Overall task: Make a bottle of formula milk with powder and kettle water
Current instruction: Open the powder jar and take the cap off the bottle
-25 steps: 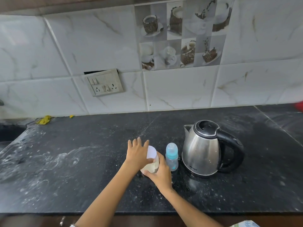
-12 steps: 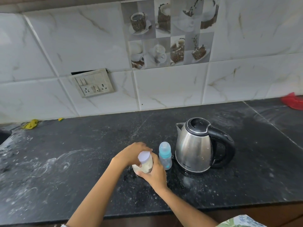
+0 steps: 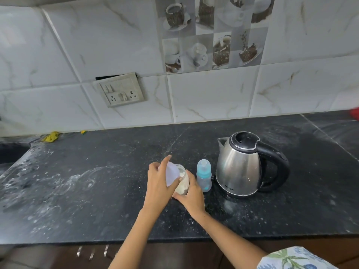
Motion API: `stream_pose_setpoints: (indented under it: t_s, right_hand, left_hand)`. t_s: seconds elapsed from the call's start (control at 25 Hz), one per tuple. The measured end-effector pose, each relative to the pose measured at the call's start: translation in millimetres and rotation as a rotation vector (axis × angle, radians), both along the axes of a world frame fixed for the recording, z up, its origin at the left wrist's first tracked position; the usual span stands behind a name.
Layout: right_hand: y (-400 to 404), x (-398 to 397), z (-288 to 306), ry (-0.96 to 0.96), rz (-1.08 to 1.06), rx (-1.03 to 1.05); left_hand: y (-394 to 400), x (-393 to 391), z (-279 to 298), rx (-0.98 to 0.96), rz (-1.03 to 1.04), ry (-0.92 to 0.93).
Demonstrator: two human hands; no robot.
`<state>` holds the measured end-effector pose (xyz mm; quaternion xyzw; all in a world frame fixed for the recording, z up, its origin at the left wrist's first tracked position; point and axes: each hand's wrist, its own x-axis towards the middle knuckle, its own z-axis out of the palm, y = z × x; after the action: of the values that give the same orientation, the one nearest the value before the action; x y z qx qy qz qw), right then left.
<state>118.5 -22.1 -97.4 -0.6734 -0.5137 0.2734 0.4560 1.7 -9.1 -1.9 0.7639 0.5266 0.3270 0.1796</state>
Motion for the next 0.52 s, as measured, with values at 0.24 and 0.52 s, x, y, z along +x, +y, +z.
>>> stream_pose_setpoints:
  t_s: [0.24, 0.52]
  right_hand:
    - [-26, 9, 5, -0.087, 0.056, -0.078]
    - [-56, 35, -2, -0.194, -0.005, 0.164]
  left_hand:
    - [-60, -51, -68, -0.066, 0.124, -0.357]
    - [-62, -67, -121, -0.16, 0.121, -0.001]
